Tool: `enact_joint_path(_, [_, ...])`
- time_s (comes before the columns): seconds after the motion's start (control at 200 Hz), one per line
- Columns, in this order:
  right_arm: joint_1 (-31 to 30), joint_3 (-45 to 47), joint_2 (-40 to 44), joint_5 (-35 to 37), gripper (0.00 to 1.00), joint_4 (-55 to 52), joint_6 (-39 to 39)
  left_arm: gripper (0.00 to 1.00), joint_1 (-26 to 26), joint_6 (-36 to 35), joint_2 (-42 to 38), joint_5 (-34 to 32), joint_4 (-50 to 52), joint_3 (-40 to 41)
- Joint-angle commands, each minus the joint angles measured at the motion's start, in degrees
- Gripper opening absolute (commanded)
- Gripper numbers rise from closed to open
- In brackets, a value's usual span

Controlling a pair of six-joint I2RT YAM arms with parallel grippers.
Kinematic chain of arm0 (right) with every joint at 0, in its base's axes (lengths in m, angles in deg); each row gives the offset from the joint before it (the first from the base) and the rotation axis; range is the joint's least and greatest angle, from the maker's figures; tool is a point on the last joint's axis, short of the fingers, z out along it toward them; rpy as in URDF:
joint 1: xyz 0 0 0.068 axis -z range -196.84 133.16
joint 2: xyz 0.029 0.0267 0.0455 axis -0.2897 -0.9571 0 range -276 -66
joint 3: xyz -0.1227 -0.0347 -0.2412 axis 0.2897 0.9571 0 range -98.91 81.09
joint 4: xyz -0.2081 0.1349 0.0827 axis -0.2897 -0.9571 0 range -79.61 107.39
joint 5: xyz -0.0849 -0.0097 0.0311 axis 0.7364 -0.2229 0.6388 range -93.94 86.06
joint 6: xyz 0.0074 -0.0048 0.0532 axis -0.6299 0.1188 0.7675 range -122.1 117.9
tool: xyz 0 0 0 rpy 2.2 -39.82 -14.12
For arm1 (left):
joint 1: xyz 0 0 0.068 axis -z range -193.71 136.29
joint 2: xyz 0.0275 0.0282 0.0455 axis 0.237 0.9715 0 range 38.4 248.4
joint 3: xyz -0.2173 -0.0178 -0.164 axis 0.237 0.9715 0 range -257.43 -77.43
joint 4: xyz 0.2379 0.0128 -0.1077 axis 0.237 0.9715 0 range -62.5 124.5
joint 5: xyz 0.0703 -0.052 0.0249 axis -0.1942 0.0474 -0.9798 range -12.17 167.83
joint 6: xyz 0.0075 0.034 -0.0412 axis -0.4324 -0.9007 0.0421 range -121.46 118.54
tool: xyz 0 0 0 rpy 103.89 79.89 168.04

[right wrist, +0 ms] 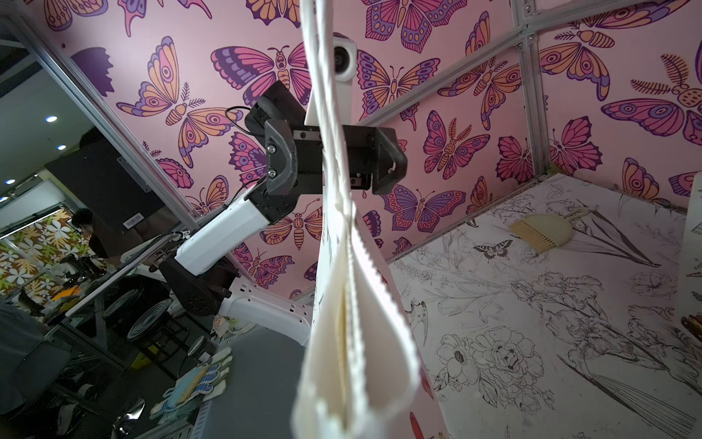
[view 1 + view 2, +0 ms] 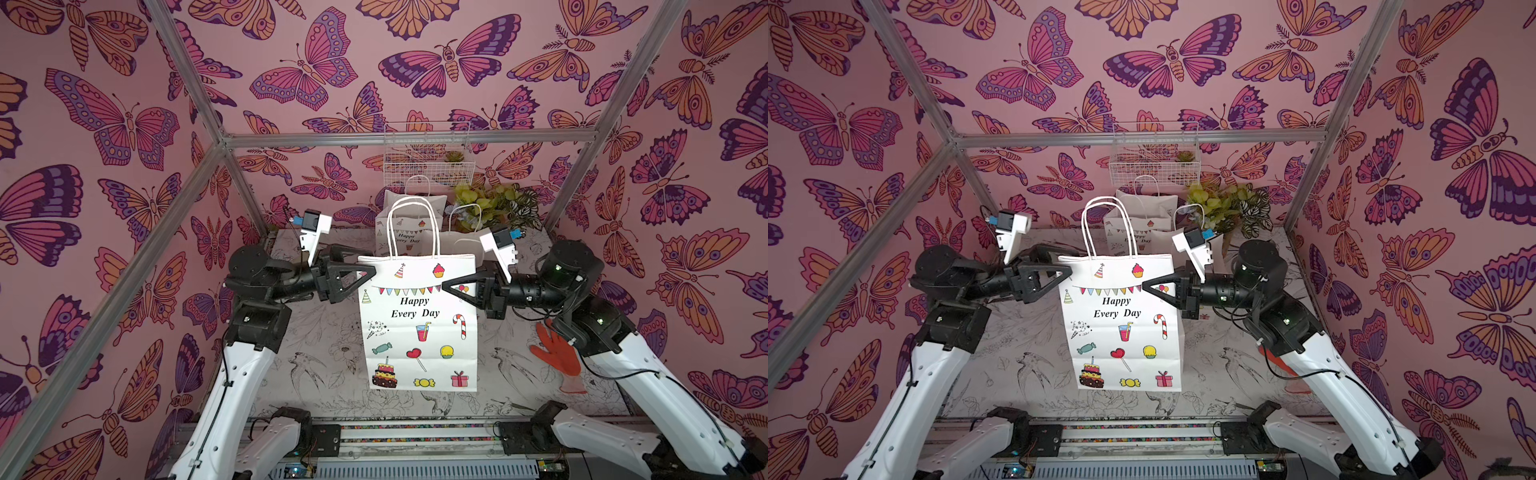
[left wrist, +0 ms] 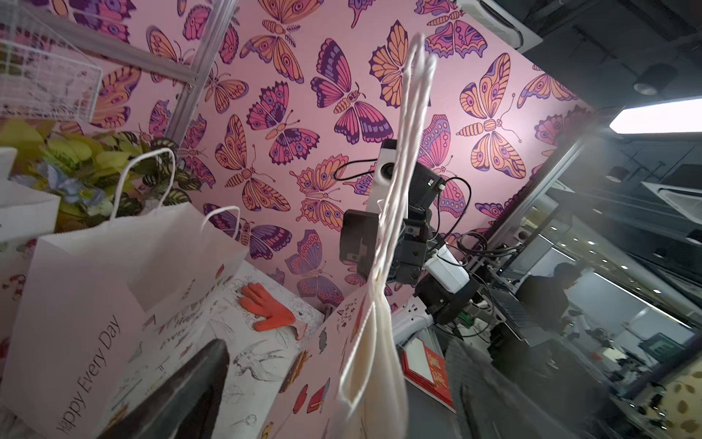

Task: Put away the paper bag
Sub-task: Press the paper bag.

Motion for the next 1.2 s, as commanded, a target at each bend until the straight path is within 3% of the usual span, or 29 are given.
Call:
enact_joint_path(0.0, [4.9, -1.9, -1.6, -7.6, 0.00, 2.3, 2.9, 0.93, 0.8, -4.5, -1.2, -8.1, -2.5, -1.7])
enact_joint_path(0.1, [9.2, -3.9, -4.3, -14.2, 0.00, 3.5, 6.6, 0.93, 1.9, -4.8, -1.6, -10.5, -4.1, -0.8])
enact_joint_path(0.315, [13.2, -9.9, -10.3, -26.7, 0.00, 3.5, 10.1, 0.97, 2.4, -5.0, -8.1, -6.7, -3.5, 5.7])
enact_joint_path(0.461, [13.3, -10.9, -12.1, -31.2, 0.00, 5.9, 12.7, 0.98, 2.3, -11.9, -11.9, -5.5, 7.5, 7.0])
enact_joint_path(0.621, [13.3, -10.8, -11.3, -33.1, 0.00, 7.3, 13.2, 0.99, 2.2, -20.9, -13.8, -5.2, 17.3, 8.6])
enact_joint_path(0.896, [13.3, -10.8, -11.1, -33.9, 0.00, 11.0, 16.7, 0.98, 2.3, -22.7, -14.1, 3.4, 17.3, 12.8])
enact_joint_path(1.111, [13.3, -12.9, -11.1, -32.8, 0.00, 12.4, 18.2, 0.98, 2.5, -22.7, -14.2, 6.2, 17.2, 13.7])
enact_joint_path(1.196, [13.3, -13.2, -11.6, -30.6, 0.00, 17.0, 22.5, 0.98, 3.8, -23.0, -14.1, 7.0, 17.1, 14.0])
